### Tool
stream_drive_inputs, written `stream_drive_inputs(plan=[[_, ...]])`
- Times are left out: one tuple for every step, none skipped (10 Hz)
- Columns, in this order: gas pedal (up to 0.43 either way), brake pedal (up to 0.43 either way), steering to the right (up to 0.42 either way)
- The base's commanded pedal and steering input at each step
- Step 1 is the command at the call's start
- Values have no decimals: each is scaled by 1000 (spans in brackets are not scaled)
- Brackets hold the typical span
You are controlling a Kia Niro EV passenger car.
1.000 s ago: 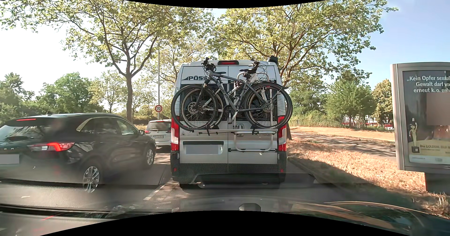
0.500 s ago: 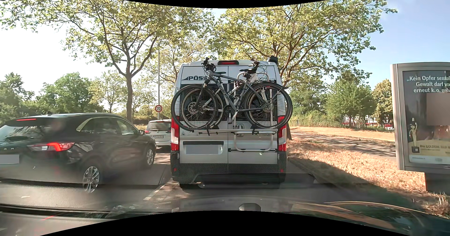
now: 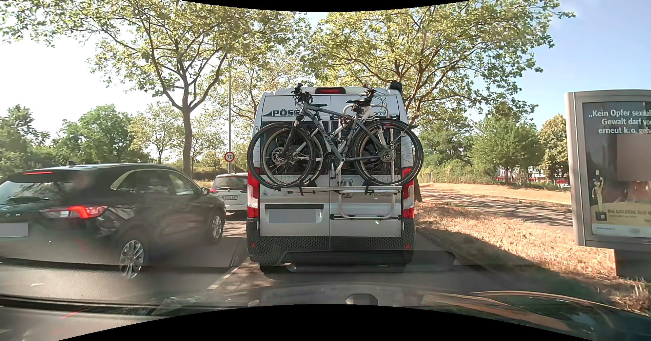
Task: Follow the waypoints while adhering to traffic rules and regulations
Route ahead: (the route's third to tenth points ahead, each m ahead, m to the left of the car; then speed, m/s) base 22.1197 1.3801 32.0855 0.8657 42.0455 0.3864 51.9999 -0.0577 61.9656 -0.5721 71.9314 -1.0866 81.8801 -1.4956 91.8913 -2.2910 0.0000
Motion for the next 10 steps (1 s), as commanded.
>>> stream_drive_inputs(plan=[[0,177,23],[0,171,23],[0,171,23],[0,171,23],[0,171,23],[0,171,23],[0,177,23],[0,171,23],[0,171,23],[0,177,23]])
